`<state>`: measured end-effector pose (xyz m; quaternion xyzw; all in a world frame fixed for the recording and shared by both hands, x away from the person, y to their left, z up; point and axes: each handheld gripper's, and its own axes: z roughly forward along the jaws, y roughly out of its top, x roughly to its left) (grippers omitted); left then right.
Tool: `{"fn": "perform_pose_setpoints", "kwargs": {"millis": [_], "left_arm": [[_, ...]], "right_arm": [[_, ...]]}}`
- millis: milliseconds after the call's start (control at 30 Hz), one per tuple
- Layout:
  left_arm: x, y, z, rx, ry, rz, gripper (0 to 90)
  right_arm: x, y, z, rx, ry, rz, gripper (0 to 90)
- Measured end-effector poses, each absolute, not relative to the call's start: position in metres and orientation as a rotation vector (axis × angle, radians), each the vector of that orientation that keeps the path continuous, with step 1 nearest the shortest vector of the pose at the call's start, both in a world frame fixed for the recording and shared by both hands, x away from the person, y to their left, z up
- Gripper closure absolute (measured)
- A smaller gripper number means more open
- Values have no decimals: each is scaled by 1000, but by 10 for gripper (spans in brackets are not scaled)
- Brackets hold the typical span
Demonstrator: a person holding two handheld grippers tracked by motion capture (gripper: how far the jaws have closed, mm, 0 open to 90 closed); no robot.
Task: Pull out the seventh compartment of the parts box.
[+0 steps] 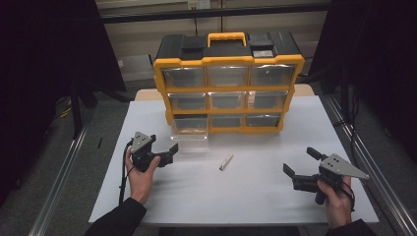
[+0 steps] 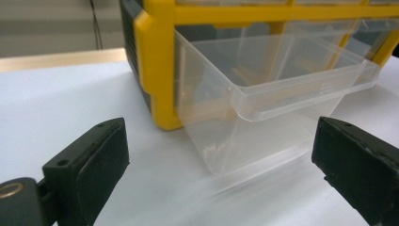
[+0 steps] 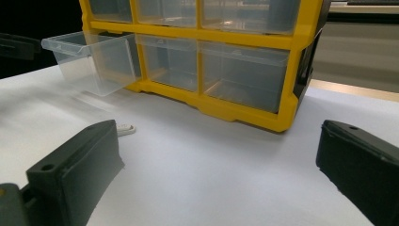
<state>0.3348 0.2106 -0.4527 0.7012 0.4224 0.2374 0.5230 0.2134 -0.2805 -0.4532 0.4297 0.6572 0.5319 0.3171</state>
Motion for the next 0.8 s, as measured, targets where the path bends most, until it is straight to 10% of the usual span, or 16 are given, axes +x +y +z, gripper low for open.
{"fn": "perform_pose_setpoints", "kwargs": {"millis": [800], "left_arm": [[291, 243, -451, 1762, 949, 648, 52]], "right_arm": [[215, -283, -453, 1151, 1716, 1392, 0]]}}
